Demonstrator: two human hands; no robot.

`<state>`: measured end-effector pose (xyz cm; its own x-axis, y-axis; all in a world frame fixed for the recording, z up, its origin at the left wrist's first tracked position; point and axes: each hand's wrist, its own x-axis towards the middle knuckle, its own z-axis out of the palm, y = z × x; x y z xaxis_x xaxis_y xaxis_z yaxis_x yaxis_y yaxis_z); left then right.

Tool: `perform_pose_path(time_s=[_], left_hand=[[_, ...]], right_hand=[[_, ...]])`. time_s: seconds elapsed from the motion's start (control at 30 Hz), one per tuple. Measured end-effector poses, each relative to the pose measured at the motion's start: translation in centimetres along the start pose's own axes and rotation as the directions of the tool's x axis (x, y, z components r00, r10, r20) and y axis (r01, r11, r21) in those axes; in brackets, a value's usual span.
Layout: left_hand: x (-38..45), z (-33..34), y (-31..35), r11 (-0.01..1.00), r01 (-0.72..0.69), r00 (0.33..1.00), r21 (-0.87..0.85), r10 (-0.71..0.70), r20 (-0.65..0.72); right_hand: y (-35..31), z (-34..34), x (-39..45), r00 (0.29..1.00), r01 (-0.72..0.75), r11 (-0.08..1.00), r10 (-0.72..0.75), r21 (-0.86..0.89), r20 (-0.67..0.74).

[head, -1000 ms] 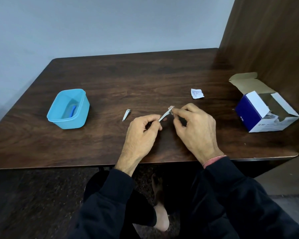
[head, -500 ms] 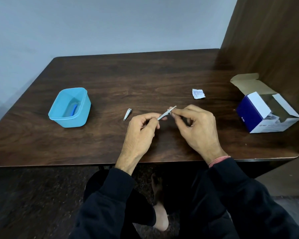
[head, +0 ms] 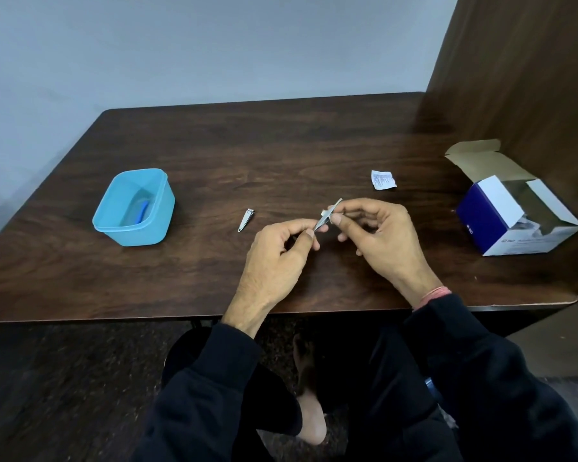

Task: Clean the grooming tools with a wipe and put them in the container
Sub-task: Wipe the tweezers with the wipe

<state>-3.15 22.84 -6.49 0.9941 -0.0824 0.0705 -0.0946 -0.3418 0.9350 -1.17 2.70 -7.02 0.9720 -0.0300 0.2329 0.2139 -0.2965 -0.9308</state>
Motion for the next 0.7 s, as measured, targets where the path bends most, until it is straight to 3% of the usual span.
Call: perform_pose_path(time_s=[0.23,0.47,0.7], left_hand=[[0.0,-0.3,0.0,0.998,-0.041,0.996,0.047,0.037,0.083],[0.2,0.0,-0.4,0.989,-0.065,0.995,0.13,0.055,0.079],[-0.2,-0.3,0.0,0.998,-0.033,0.988,0.059,0.024,0.153]], right_hand=[[-0.7,-0.9,-0.1,0.996,-0.079,0.981,0.068,0.177,0.063],[-1.0,-0.7,-0.3,0.997,-0.068,0.98,0.06,0.184,0.052],[-1.0,-1.7,-0.2,0.968,-0.012,0.985,-0.031,0.17,0.248]])
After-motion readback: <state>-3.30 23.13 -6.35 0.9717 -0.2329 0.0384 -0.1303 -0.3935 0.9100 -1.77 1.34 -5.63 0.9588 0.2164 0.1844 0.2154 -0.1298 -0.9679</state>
